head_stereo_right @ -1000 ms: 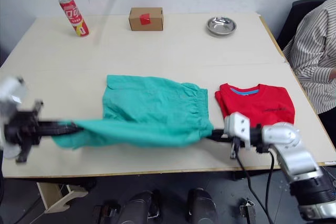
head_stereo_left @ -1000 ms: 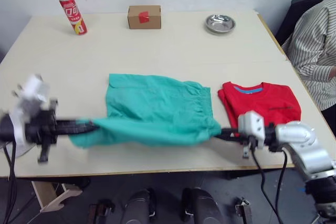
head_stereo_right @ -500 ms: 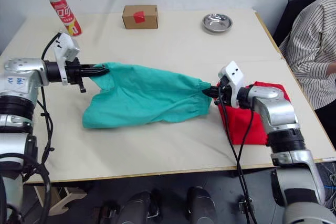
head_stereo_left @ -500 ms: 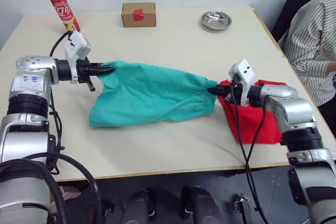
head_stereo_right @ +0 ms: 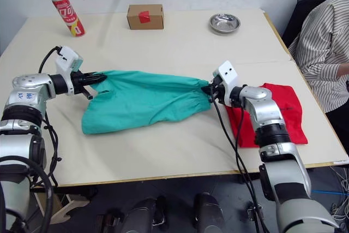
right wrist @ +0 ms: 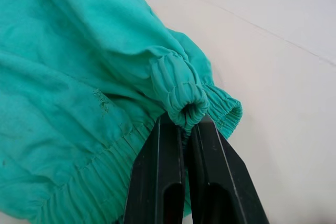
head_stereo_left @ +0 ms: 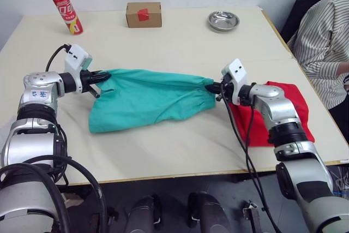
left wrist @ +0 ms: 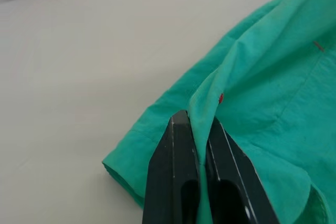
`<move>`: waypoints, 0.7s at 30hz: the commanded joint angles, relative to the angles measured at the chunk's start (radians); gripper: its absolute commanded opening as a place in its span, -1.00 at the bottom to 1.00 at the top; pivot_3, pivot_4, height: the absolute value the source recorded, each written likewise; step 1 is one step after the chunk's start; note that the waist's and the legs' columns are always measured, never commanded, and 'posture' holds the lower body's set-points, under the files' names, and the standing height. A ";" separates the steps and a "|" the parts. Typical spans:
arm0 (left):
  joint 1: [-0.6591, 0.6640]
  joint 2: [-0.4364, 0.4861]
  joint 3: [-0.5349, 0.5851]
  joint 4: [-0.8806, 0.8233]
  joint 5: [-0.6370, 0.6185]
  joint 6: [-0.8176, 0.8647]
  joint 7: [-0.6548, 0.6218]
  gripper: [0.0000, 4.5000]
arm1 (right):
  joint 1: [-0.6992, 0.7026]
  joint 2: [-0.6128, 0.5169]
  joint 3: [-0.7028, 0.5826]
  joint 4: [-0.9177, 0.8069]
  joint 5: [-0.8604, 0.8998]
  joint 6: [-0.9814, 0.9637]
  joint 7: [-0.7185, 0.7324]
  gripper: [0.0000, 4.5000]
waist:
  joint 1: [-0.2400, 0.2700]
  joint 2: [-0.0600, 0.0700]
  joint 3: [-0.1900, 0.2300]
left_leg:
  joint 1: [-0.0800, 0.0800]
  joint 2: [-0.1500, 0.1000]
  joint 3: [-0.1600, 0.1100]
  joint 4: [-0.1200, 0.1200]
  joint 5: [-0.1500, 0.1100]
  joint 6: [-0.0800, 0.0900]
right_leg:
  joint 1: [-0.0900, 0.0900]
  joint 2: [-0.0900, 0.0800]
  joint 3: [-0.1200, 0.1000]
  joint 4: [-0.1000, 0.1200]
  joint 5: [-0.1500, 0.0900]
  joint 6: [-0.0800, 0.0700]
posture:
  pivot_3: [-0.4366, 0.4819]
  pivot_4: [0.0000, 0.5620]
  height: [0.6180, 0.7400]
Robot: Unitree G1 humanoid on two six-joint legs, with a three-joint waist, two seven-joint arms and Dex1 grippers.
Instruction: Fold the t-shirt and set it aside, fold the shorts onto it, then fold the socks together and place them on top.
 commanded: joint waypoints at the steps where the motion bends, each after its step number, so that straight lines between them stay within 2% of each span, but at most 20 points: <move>1: -0.003 0.002 0.055 0.003 -0.020 0.002 0.048 -0.89 | -0.036 0.020 -0.063 0.033 0.023 -0.001 -0.043 -0.88 | -0.001 0.000 0.000 | 0.000 0.000 0.000 0.000 0.000 0.000 | 0.000 0.000 0.000 0.001 0.000 0.000 | -0.05 -0.47 1.00; 5: 0.010 -0.013 0.081 -0.017 -0.016 -0.031 0.075 -0.42 | -0.024 0.023 -0.087 0.033 0.002 -0.082 -0.076 -0.34 | -0.006 0.000 0.000 | -0.001 -0.001 0.000 -0.001 0.000 0.000 | 0.000 0.000 0.000 -0.001 0.000 0.000 | -0.05 -0.47 1.00; 9: 0.032 0.004 0.132 -0.032 -0.020 -0.133 0.195 0.14 | 0.002 -0.010 -0.126 0.014 -0.004 -0.196 -0.097 0.29 | -0.010 0.000 0.000 | -0.001 -0.001 0.000 -0.001 0.000 0.000 | 0.000 0.000 0.000 -0.001 0.000 0.000 | -0.05 -0.47 1.00; 11: 0.048 0.027 0.167 -0.049 -0.028 -0.199 0.247 0.46 | 0.029 -0.036 -0.149 -0.009 -0.013 -0.360 -0.087 0.64 | -0.010 0.000 0.000 | -0.001 -0.001 0.000 -0.001 0.000 0.000 | 0.000 0.000 0.000 -0.001 0.000 0.000 | -0.05 -0.47 1.00; 13: 0.078 0.051 0.187 -0.088 -0.039 -0.279 0.206 0.72 | 0.081 -0.069 -0.142 -0.067 -0.009 -0.525 0.005 0.92 | -0.011 0.000 0.000 | -0.001 -0.001 0.000 -0.002 0.000 0.000 | 0.000 0.000 0.000 -0.002 0.000 0.000 | -0.05 -0.47 1.00; 15: 0.134 0.063 0.194 -0.167 -0.079 -0.310 0.064 0.99 | 0.148 -0.092 -0.119 -0.152 0.025 -0.589 0.117 1.00 | -0.013 0.000 0.000 | -0.001 -0.001 0.001 -0.003 0.000 0.000 | 0.000 0.000 0.000 -0.003 0.000 0.000 | -0.05 -0.47 1.00; 18: 0.296 0.079 0.192 -0.395 -0.178 -0.266 -0.180 0.99 | 0.252 -0.121 -0.072 -0.280 0.050 -0.608 0.235 1.00 | -0.015 0.000 0.000 | 0.002 0.000 0.003 -0.004 0.000 0.000 | 0.001 0.002 0.000 -0.003 0.000 0.000 | -0.05 -0.47 1.00; 21: 0.527 0.113 0.175 -0.687 -0.218 -0.214 -0.273 0.99 | 0.340 -0.129 -0.013 -0.387 0.022 -0.626 0.282 1.00 | -0.018 0.000 0.000 | 0.005 0.001 0.003 -0.003 0.000 0.000 | 0.004 0.001 0.002 -0.002 0.000 0.000 | -0.05 -0.47 1.00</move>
